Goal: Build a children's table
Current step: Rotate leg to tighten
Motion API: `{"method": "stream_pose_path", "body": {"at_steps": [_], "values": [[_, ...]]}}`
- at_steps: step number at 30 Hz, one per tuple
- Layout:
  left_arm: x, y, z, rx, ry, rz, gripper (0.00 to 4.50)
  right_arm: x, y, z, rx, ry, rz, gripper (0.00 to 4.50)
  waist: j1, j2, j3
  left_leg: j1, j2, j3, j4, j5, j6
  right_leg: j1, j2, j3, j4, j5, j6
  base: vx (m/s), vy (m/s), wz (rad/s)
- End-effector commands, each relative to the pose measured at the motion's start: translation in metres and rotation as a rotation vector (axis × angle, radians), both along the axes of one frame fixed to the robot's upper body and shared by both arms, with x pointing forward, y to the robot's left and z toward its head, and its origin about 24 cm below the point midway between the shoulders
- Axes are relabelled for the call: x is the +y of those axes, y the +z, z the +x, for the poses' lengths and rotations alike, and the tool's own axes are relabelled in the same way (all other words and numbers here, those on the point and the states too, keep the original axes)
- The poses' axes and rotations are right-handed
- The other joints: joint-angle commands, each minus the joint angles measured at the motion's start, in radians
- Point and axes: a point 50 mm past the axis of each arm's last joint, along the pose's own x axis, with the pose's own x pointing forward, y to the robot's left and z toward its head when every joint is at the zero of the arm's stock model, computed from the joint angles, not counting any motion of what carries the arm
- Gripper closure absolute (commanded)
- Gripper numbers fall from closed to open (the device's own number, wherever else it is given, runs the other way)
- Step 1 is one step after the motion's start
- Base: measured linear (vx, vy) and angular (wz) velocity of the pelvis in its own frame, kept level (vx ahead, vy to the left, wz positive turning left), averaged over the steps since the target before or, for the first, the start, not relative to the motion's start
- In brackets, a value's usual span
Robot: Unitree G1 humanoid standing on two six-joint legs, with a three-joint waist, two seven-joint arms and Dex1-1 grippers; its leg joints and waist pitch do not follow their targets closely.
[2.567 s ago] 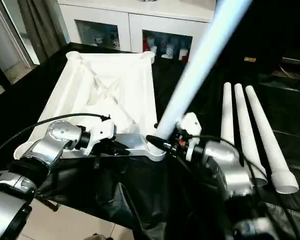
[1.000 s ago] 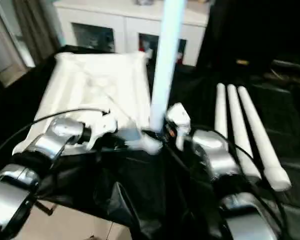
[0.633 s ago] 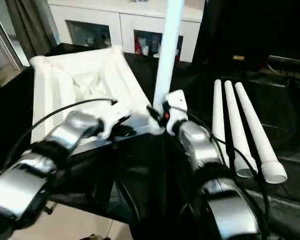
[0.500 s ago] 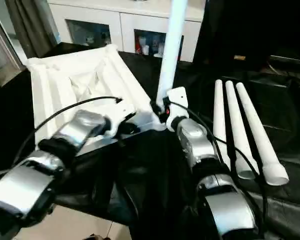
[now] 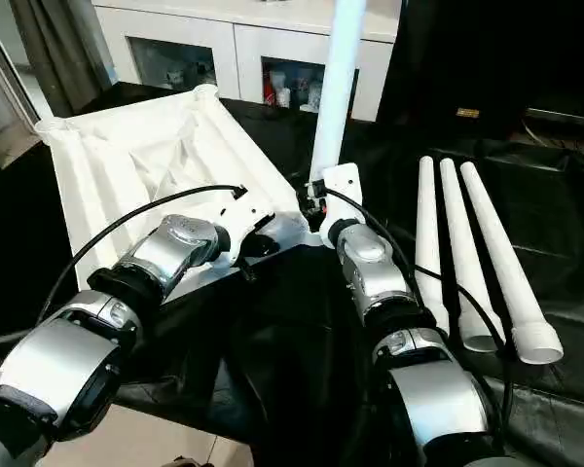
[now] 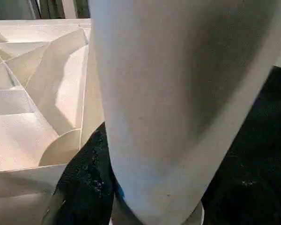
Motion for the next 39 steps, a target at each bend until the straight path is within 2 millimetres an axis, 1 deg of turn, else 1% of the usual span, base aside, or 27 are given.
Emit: {"method": "stream_pose_path", "body": {"at_steps": [1,3,4,5,6,7,9,10,11,12,13,14,15,16,17,20,21,23,25,26,27,28,30,33,35,38,39], "values": [[0.010,0.009,0.009,-0.069,0.091,0.019,4.50,0.008,-0.066,-0.033,0.295,0.037,-0.026,2.59,0.000,0.002,-0.033,0.008,0.070,-0.041,-0.087,-0.298,0.030,0.020,-0.112,0.064,-0.100,-0.376,-0.195,0.000,0.000,0.00],[0.008,0.010,0.007,-0.073,0.053,-0.010,4.50,0.009,-0.064,-0.032,0.293,0.052,-0.006,2.59,-0.001,0.003,-0.033,0.010,0.071,-0.042,-0.088,-0.313,0.027,0.019,-0.112,0.064,-0.103,-0.390,-0.191,0.000,0.000,0.00],[0.008,0.011,0.004,-0.067,-0.025,-0.048,4.50,0.007,-0.061,-0.032,0.283,0.105,0.025,2.59,0.000,0.002,-0.035,0.010,0.071,-0.041,-0.088,-0.308,0.028,0.019,-0.112,0.065,-0.102,-0.377,-0.192,0.000,0.000,0.00],[0.008,0.011,0.003,-0.067,-0.040,-0.053,4.50,0.007,-0.060,-0.031,0.282,0.115,0.029,2.59,0.000,0.001,-0.036,0.006,0.070,-0.043,-0.088,-0.299,0.034,0.024,-0.114,0.064,-0.100,-0.365,-0.195,0.000,0.000,0.00],[0.008,0.011,0.001,-0.067,-0.068,-0.063,4.50,0.006,-0.059,-0.031,0.278,0.134,0.037,2.59,-0.001,0.001,-0.040,-0.004,0.071,-0.043,-0.088,-0.262,0.046,0.034,-0.116,0.064,-0.094,-0.314,-0.203,0.000,0.000,0.00],[0.011,0.011,-0.001,-0.071,-0.126,-0.067,4.50,0.002,-0.056,-0.032,0.269,0.191,0.041,2.59,-0.001,0.001,-0.042,-0.005,0.072,-0.042,-0.087,-0.238,0.051,0.035,-0.115,0.063,-0.090,-0.281,-0.207,0.000,0.000,0.00],[0.017,0.010,-0.006,-0.063,-0.211,-0.061,4.50,-0.005,-0.052,-0.034,0.257,0.304,0.036,2.59,-0.002,0.001,-0.047,-0.008,0.073,-0.039,-0.079,-0.178,0.084,0.041,-0.112,0.061,-0.077,-0.154,-0.238,0.000,0.000,0.00],[0.019,0.009,-0.008,-0.060,-0.231,-0.058,4.50,-0.007,-0.051,-0.036,0.256,0.340,0.033,2.59,0.000,0.003,-0.052,-0.008,0.074,-0.037,-0.075,-0.134,0.102,0.045,-0.110,0.059,-0.066,-0.068,-0.258,0.065,-0.004,-0.02],[0.022,0.009,-0.010,-0.059,-0.269,-0.057,4.50,-0.011,-0.050,-0.038,0.255,0.395,0.028,2.59,0.002,0.003,-0.054,-0.006,0.074,-0.035,-0.071,-0.109,0.116,0.046,-0.107,0.057,-0.061,-0.018,-0.268,0.065,-0.004,-0.02],[0.027,0.008,-0.013,-0.043,-0.303,-0.054,4.50,-0.017,-0.049,-0.042,0.258,0.481,0.009,2.59,0.005,0.003,-0.060,-0.005,0.073,-0.029,-0.062,-0.056,0.140,0.046,-0.103,0.056,-0.045,0.103,-0.292,0.082,-0.008,0.01],[0.031,0.008,-0.016,-0.041,-0.346,-0.054,4.50,-0.023,-0.049,-0.046,0.267,0.551,-0.009,2.59,0.008,0.003,-0.062,-0.004,0.074,-0.029,-0.059,-0.030,0.156,0.048,-0.103,0.055,-0.038,0.161,-0.302,0.086,-0.012,0.03],[0.034,0.009,-0.019,-0.045,-0.394,-0.062,4.50,-0.028,-0.048,-0.050,0.277,0.612,-0.024,2.59,0.009,0.000,-0.064,-0.009,0.069,-0.026,-0.049,0.018,0.203,0.049,-0.104,0.054,-0.026,0.290,-0.316,0.116,-0.021,0.05],[0.037,0.008,-0.022,-0.041,-0.423,-0.065,4.50,-0.033,-0.047,-0.054,0.282,0.656,-0.036,2.59,0.011,-0.004,-0.064,-0.010,0.067,-0.026,-0.046,0.016,0.211,0.052,-0.106,0.054,-0.026,0.305,-0.314,0.071,-0.017,0.04],[0.041,0.008,-0.024,-0.038,-0.449,-0.061,4.50,-0.037,-0.046,-0.056,0.285,0.690,-0.046,2.59,0.012,-0.004,-0.067,-0.013,0.071,-0.031,-0.046,0.014,0.221,0.055,-0.109,0.052,-0.021,0.319,-0.309,0.000,0.000,0.00],[0.044,0.007,-0.027,-0.037,-0.480,-0.058,4.50,-0.041,-0.045,-0.058,0.290,0.719,-0.047,2.59,0.013,-0.003,-0.066,-0.013,0.071,-0.031,-0.046,0.011,0.223,0.053,-0.107,0.050,-0.022,0.312,-0.305,0.000,0.000,0.00],[0.051,0.007,-0.031,-0.025,-0.525,-0.051,4.50,-0.047,-0.042,-0.062,0.289,0.769,-0.042,2.59,0.014,0.001,-0.062,-0.007,0.079,-0.032,-0.053,-0.035,0.199,0.049,-0.107,0.049,-0.031,0.189,-0.303,0.000,0.000,0.00],[0.056,0.008,-0.035,-0.011,-0.561,-0.067,4.50,-0.050,-0.039,-0.066,0.292,0.820,-0.024,2.59,0.012,-0.006,-0.062,-0.004,0.081,-0.031,-0.056,-0.057,0.183,0.048,-0.104,0.050,-0.036,0.134,-0.305,0.000,0.000,0.00],[0.058,0.009,-0.037,-0.005,-0.569,-0.072,4.50,-0.051,-0.038,-0.068,0.294,0.841,-0.018,2.59,0.016,-0.001,-0.057,-0.002,0.083,-0.030,-0.060,-0.089,0.160,0.045,-0.107,0.052,-0.044,0.050,-0.300,0.000,0.000,0.00],[0.064,0.011,-0.040,-0.003,-0.598,-0.082,4.50,-0.052,-0.037,-0.076,0.310,0.929,-0.011,2.59,0.019,-0.002,-0.055,0.002,0.081,-0.030,-0.064,-0.119,0.127,0.044,-0.105,0.055,-0.051,-0.027,-0.287,0.000,0.000,0.00],[0.064,0.011,-0.040,-0.003,-0.598,-0.082,4.50,-0.052,-0.037,-0.077,0.311,0.931,-0.010,2.59,0.023,-0.001,-0.054,0.004,0.081,-0.028,-0.064,-0.123,0.121,0.042,-0.107,0.057,-0.053,-0.037,-0.282,0.000,0.000,0.00],[0.067,0.011,-0.040,0.000,-0.600,-0.078,4.50,-0.050,-0.037,-0.080,0.316,0.960,-0.005,2.59,0.024,-0.004,-0.057,0.004,0.082,-0.027,-0.064,-0.124,0.117,0.043,-0.107,0.057,-0.052,-0.040,-0.281,0.000,0.000,0.00],[0.068,0.011,-0.039,-0.008,-0.593,-0.070,4.50,-0.049,-0.038,-0.081,0.316,0.964,-0.004,2.59,0.029,-0.002,-0.058,0.005,0.082,-0.028,-0.064,-0.119,0.109,0.042,-0.108,0.057,-0.051,-0.044,-0.278,0.000,0.000,0.00],[0.068,0.011,-0.038,-0.014,-0.585,-0.066,4.50,-0.048,-0.039,-0.081,0.316,0.964,-0.002,2.59,0.033,-0.002,-0.061,0.006,0.080,-0.027,-0.063,-0.106,0.101,0.042,-0.107,0.058,-0.048,-0.021,-0.277,0.000,0.000,0.00],[0.068,0.011,-0.035,-0.031,-0.554,-0.051,4.50,-0.044,-0.040,-0.083,0.314,0.966,0.000,2.59,0.034,-0.002,-0.065,0.003,0.078,-0.028,-0.059,-0.068,0.109,0.045,-0.106,0.056,-0.039,0.055,-0.283,0.000,0.000,0.00],[0.068,0.012,-0.033,-0.045,-0.537,-0.046,4.50,-0.042,-0.041,-0.083,0.309,0.957,0.001,2.59,0.036,-0.003,-0.065,0.001,0.075,-0.028,-0.057,-0.059,0.120,0.047,-0.105,0.055,-0.038,0.075,-0.279,0.000,0.000,0.00],[0.067,0.012,-0.028,-0.063,-0.484,-0.026,4.50,-0.039,-0.043,-0.080,0.275,0.888,-0.018,2.59,0.036,-0.002,-0.061,0.001,0.075,-0.028,-0.059,-0.085,0.109,0.044,-0.106,0.055,-0.046,0.020,-0.271,0.000,0.000,0.00],[0.067,0.012,-0.026,-0.067,-0.463,-0.018,4.50,-0.039,-0.044,-0.078,0.265,0.851,-0.022,2.59,0.036,-0.001,-0.057,0.005,0.076,-0.029,-0.063,-0.121,0.092,0.043,-0.107,0.055,-0.054,-0.052,-0.262,0.000,0.000,0.00]]}}
